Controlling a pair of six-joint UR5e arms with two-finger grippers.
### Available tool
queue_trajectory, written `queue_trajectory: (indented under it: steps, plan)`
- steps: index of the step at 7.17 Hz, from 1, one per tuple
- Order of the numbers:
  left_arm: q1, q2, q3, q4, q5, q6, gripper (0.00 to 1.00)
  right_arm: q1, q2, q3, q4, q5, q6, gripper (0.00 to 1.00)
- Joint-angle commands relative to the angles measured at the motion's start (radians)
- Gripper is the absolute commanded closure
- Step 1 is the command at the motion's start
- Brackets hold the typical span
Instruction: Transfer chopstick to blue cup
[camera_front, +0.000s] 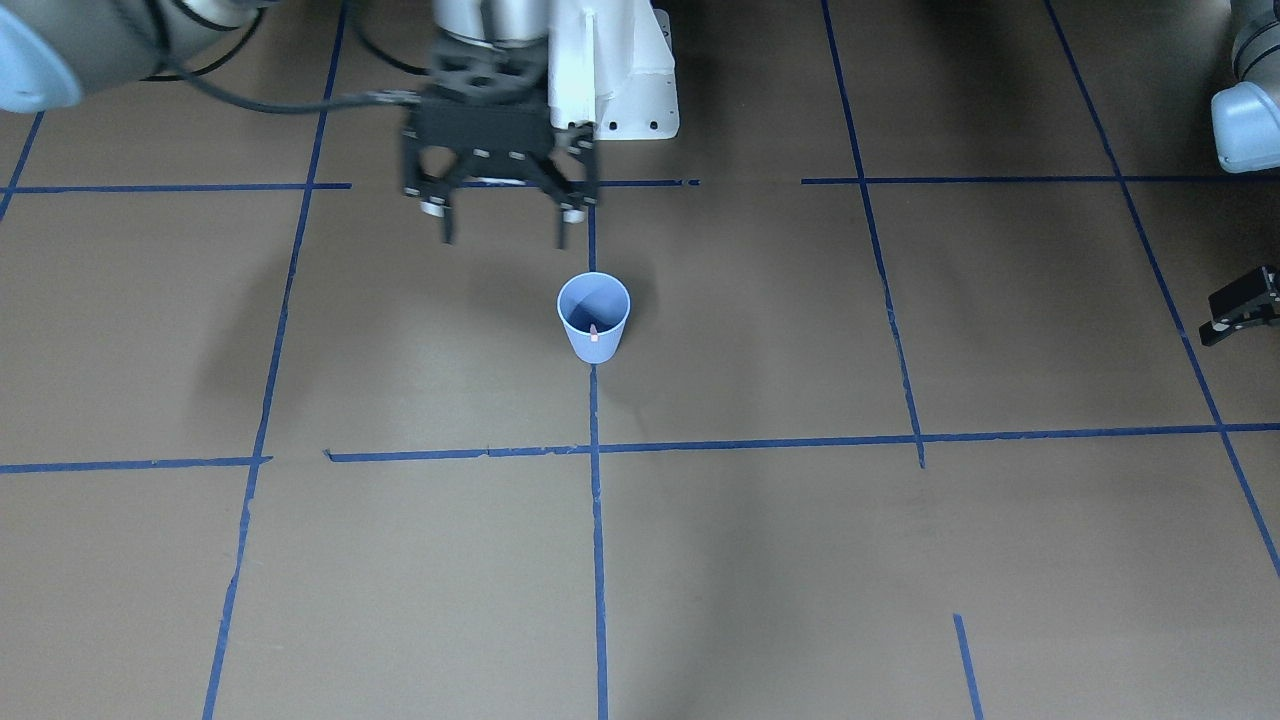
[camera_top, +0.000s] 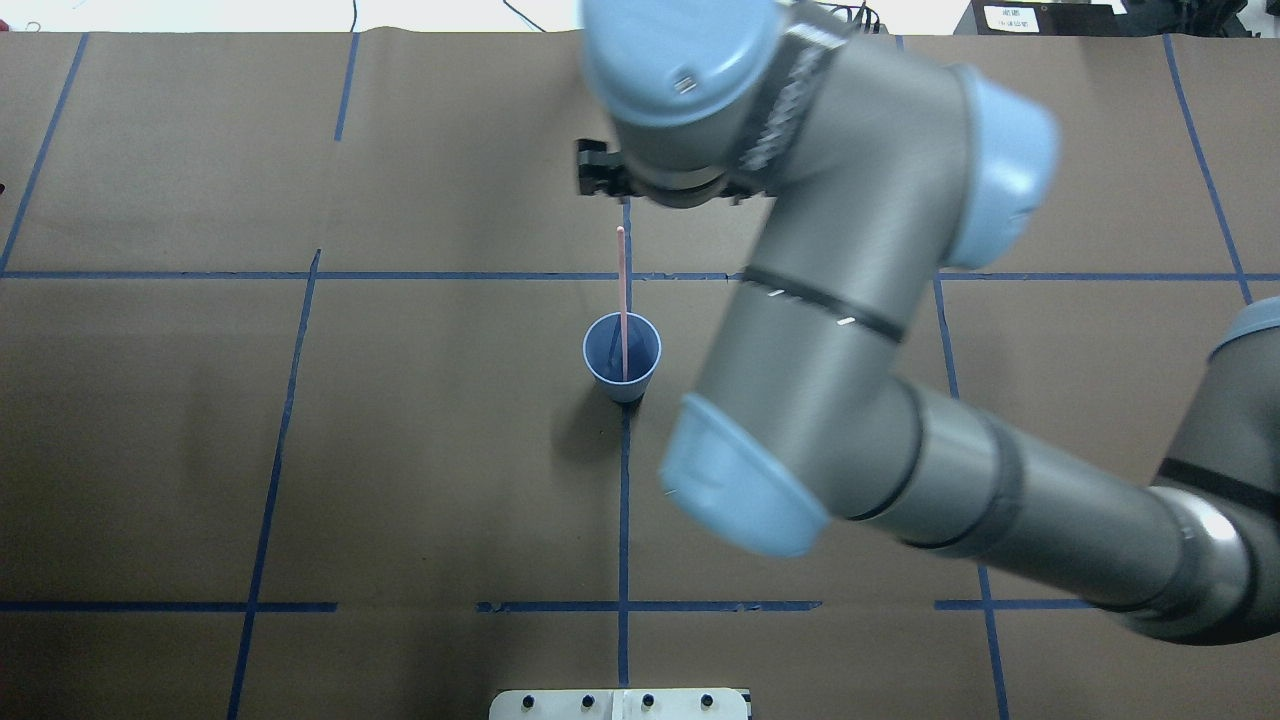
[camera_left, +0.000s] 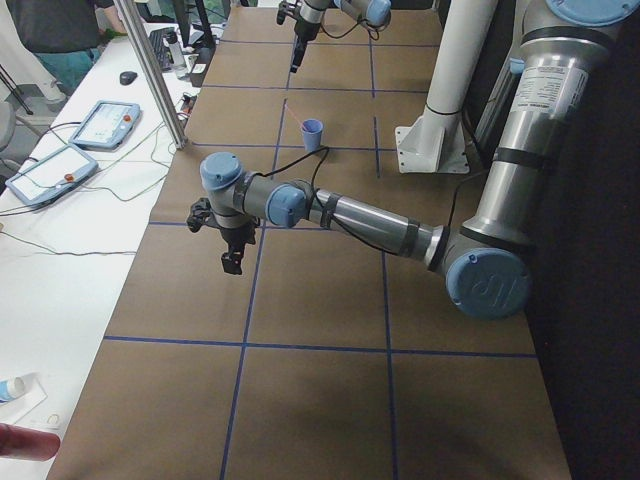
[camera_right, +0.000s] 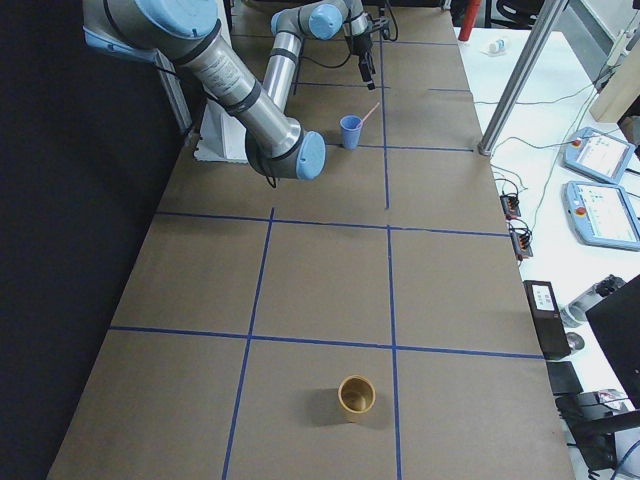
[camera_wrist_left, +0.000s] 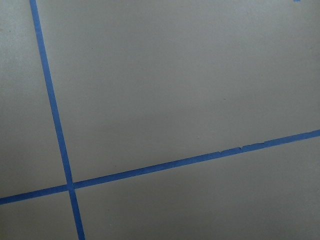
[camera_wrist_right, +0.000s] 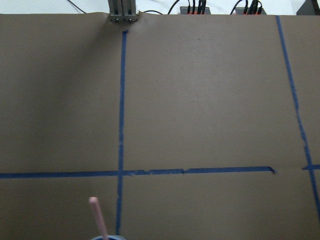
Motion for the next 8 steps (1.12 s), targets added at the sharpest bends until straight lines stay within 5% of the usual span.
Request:
queue_trajectory:
  steps: [1,4,6,8]
  plan:
    - [-0.009,0.004,0.0,0.007,0.0,0.001,0.0,0.131,-0.227,0.196,-0.046,0.12,-0.24,0.01]
    - [-0.087,0.101,0.008,0.01,-0.003,0.088,0.0,0.439,-0.479,0.158,0.013,0.346,-0.717,0.0]
    - [-0.132,0.167,0.017,0.001,-0.038,0.144,0.0,0.652,-0.667,-0.009,0.227,0.57,-0.994,0.0]
    - [-0.132,0.175,0.015,-0.001,-0.061,0.144,0.0,0.832,-0.816,-0.141,0.389,0.643,-1.199,0.0]
